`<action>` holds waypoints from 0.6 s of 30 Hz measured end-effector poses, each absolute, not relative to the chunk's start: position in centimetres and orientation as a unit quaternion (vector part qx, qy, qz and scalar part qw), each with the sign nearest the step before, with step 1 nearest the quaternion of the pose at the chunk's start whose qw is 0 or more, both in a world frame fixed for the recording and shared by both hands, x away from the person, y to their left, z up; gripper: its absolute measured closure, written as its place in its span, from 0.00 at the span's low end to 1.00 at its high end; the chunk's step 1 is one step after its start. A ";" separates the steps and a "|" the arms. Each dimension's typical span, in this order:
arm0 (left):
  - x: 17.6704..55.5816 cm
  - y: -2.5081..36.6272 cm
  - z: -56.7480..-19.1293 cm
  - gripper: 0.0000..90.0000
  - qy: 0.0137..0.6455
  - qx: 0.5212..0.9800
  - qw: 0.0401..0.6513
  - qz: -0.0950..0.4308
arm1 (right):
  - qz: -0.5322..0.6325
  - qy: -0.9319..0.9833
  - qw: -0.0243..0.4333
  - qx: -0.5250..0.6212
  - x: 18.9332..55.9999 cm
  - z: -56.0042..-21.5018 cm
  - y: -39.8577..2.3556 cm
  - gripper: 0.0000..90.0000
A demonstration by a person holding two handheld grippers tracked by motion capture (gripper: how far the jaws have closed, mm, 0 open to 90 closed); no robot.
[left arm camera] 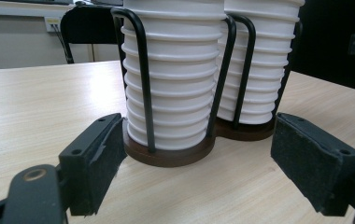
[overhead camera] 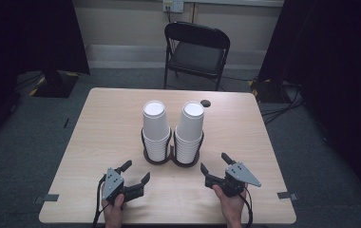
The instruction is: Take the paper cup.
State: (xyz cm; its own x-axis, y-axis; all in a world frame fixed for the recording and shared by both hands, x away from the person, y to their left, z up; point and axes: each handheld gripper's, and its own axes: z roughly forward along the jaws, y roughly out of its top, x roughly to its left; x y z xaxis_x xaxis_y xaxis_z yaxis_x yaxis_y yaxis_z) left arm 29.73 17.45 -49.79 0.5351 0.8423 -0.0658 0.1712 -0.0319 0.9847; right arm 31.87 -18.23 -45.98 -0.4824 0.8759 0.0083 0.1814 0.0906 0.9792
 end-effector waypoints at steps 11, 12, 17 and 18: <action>29.7 17.4 -49.8 0.19 0.386 0.657 0.577 0.293 | 0.558 0.669 0.315 0.378 32.6 -43.8 -17.6 0.15; 29.7 17.4 -49.8 0.19 0.385 0.658 0.576 0.294 | 0.559 0.670 0.313 0.376 32.7 -43.6 -17.5 0.15; 29.7 17.4 -49.8 0.19 0.383 0.658 0.577 0.295 | 0.563 0.676 0.307 0.363 33.3 -42.6 -17.0 0.18; 29.7 17.4 -49.8 0.19 0.383 0.658 0.578 0.295 | 0.567 0.675 0.304 0.361 33.4 -42.4 -16.9 0.20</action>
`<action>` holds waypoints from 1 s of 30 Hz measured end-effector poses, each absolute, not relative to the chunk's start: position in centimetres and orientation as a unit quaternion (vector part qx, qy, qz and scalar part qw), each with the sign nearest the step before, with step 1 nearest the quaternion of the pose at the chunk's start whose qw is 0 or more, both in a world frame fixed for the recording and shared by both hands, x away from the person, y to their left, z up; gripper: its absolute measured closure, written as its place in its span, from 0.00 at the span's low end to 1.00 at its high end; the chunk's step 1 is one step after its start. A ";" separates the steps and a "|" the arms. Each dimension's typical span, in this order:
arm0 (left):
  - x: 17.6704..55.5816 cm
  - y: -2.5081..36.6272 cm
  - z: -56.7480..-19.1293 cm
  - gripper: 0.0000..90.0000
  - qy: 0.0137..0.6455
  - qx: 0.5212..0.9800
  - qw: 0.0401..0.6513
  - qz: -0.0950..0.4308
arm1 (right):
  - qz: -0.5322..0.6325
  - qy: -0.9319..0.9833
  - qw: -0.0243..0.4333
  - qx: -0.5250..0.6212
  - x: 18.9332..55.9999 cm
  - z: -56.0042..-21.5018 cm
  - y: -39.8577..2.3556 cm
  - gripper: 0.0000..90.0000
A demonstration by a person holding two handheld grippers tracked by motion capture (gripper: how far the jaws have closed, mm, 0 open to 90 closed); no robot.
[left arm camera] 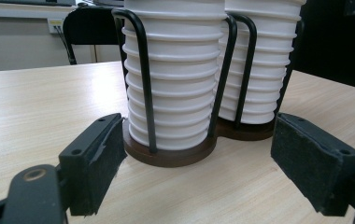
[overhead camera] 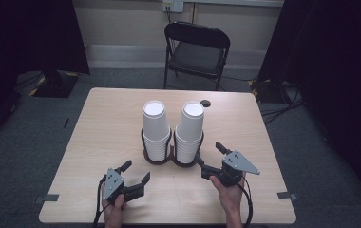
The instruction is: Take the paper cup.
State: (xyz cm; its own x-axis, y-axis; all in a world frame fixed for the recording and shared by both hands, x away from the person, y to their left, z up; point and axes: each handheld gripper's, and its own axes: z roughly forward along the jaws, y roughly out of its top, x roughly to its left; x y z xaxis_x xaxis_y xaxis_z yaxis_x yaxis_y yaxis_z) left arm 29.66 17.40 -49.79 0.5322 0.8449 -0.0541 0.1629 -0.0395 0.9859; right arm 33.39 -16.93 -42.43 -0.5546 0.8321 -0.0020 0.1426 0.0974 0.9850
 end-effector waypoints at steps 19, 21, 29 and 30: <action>29.7 17.4 -49.8 0.19 0.381 0.658 0.578 0.296 | 0.579 0.681 0.292 0.340 34.9 -39.2 -16.6 0.27; 29.7 17.4 -49.8 0.19 0.383 0.657 0.578 0.295 | 0.580 0.677 0.297 0.342 35.0 -39.1 -16.5 0.26; 29.7 17.4 -49.8 0.19 0.384 0.658 0.577 0.294 | 0.586 0.674 0.292 0.343 35.8 -38.6 -16.2 0.14; 29.7 17.4 -49.8 0.19 0.384 0.658 0.577 0.294 | 0.586 0.675 0.290 0.341 36.0 -38.5 -16.2 0.15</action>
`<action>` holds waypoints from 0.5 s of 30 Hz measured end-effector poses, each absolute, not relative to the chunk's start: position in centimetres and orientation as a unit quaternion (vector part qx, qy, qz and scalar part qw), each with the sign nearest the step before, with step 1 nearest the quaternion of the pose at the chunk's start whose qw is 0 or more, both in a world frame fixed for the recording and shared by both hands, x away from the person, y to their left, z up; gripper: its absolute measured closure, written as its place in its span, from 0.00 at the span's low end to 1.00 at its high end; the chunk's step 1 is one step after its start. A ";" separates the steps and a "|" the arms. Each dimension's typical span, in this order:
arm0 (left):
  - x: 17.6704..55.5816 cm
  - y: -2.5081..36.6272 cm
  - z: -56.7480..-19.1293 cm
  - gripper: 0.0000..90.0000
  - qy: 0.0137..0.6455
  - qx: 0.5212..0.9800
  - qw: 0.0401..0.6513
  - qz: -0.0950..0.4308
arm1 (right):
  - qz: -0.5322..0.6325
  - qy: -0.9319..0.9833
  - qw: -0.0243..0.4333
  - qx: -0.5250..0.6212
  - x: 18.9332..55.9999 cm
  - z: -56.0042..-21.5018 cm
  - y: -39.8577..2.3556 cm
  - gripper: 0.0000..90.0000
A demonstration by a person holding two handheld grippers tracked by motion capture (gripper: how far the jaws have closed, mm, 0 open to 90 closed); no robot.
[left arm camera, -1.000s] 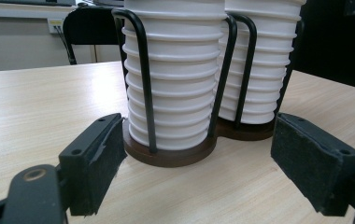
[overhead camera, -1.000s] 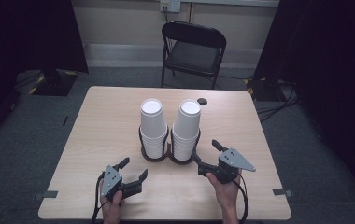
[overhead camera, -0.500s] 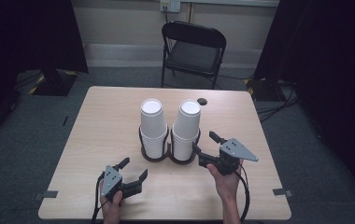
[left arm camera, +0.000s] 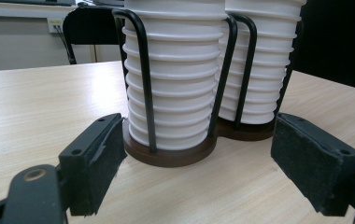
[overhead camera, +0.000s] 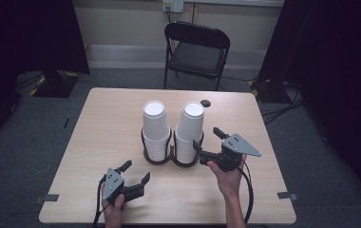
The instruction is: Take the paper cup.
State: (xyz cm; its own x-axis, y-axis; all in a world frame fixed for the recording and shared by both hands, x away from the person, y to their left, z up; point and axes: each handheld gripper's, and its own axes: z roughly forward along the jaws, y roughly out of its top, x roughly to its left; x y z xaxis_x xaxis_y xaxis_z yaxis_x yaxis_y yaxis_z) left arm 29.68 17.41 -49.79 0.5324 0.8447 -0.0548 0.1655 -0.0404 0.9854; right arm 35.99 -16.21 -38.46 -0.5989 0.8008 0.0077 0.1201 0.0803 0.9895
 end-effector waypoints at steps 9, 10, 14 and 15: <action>29.7 17.4 -49.8 0.19 0.383 0.658 0.577 0.295 | 0.593 0.681 0.281 0.326 37.2 -37.0 -15.6 0.14; 29.7 17.4 -49.8 0.19 0.383 0.659 0.576 0.295 | 0.594 0.681 0.282 0.324 37.3 -36.8 -15.6 0.14; 29.7 17.4 -49.8 0.19 0.383 0.659 0.577 0.295 | 0.596 0.679 0.280 0.325 37.9 -36.2 -15.4 0.14; 29.7 17.4 -49.8 0.19 0.383 0.659 0.577 0.295 | 0.596 0.680 0.279 0.324 38.1 -36.1 -15.3 0.14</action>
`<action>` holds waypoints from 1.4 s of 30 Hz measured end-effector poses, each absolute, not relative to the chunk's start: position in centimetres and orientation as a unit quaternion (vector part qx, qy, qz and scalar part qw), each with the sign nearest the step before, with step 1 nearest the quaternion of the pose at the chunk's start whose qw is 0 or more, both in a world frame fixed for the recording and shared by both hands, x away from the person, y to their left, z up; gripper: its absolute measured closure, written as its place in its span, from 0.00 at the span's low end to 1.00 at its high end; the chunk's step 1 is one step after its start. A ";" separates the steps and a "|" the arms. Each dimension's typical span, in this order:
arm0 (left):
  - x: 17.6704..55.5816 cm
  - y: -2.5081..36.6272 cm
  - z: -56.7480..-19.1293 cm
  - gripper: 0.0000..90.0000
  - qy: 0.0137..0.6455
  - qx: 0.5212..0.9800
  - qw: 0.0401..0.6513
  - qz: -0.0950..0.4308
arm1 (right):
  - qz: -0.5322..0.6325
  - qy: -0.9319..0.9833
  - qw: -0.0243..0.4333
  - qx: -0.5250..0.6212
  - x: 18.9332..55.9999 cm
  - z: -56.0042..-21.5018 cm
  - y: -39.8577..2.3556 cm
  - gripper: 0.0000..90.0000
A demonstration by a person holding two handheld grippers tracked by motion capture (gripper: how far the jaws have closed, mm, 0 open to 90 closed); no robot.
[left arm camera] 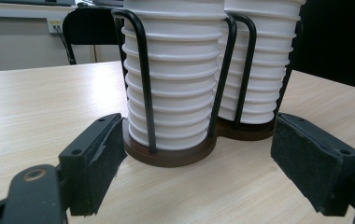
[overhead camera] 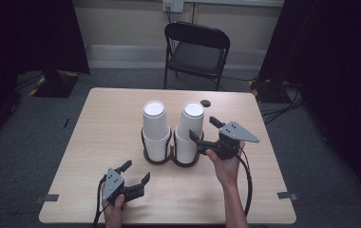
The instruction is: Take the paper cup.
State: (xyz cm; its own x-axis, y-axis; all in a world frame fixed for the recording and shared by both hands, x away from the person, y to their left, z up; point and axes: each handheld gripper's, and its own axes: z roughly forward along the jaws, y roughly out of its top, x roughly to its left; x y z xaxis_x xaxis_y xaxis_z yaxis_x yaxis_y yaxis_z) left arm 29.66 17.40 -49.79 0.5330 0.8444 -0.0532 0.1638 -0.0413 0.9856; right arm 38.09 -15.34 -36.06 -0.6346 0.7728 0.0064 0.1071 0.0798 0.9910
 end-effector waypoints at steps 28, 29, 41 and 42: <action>29.6 17.4 -49.8 0.19 0.384 0.655 0.582 0.291 | 0.580 0.704 0.233 0.337 42.8 -37.2 -12.6 0.14; 29.6 17.4 -49.8 0.19 0.383 0.656 0.581 0.291 | 0.579 0.705 0.231 0.337 42.9 -37.3 -12.5 0.14; 29.6 17.4 -49.8 0.19 0.379 0.659 0.579 0.294 | 0.553 0.718 0.228 0.355 43.5 -38.3 -11.8 0.13; 29.6 17.4 -49.8 0.19 0.379 0.659 0.579 0.295 | 0.550 0.720 0.230 0.355 43.4 -38.3 -11.8 0.13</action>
